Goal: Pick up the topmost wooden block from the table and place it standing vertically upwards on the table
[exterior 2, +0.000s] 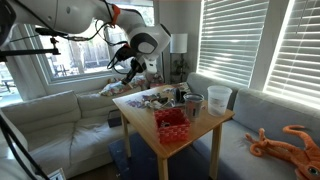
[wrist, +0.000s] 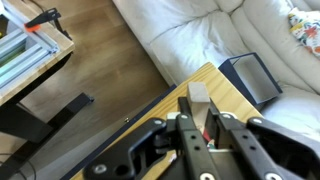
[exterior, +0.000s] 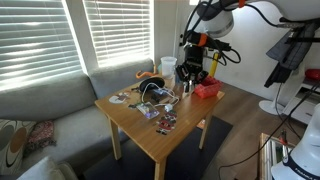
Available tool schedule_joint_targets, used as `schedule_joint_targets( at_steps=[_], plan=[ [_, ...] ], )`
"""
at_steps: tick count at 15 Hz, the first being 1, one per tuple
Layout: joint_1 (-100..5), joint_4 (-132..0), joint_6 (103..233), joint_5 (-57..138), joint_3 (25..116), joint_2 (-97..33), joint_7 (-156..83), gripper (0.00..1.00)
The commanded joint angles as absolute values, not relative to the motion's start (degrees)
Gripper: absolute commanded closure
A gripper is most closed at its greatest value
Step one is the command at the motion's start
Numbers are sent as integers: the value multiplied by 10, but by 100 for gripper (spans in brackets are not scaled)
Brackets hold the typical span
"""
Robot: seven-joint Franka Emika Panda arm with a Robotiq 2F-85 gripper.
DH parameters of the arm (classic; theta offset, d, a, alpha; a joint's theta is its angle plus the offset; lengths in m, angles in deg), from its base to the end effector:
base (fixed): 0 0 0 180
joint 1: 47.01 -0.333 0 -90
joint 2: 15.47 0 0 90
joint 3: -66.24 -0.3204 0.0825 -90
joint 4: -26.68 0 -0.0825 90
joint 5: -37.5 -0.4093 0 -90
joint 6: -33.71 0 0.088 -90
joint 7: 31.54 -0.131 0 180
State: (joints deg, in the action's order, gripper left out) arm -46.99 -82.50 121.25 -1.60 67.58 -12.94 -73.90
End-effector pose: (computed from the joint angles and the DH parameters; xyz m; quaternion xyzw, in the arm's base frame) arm 0.5348 0.0721 0.4949 -0.8469 0.3842 0.2630 0.2567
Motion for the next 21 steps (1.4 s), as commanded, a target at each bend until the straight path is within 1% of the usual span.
schedule_joint_targets(
  at_steps=[1,2,6,7,15,18,19,21],
  plan=[
    [-462,-826,1209,-38,677,-138,-738,96],
    [-460,-825,1209,-43,679,-146,-736,82],
    [-461,-825,1209,-42,677,-148,-736,82],
    [-461,-824,1209,-42,677,-147,-736,96],
    [-440,-746,1164,-226,693,-308,-748,96],
    [-449,-722,1163,-233,688,-358,-769,96],
    [-449,-759,1184,-219,696,-323,-746,82],
    [-453,-744,1181,-222,694,-352,-748,82]
  ],
)
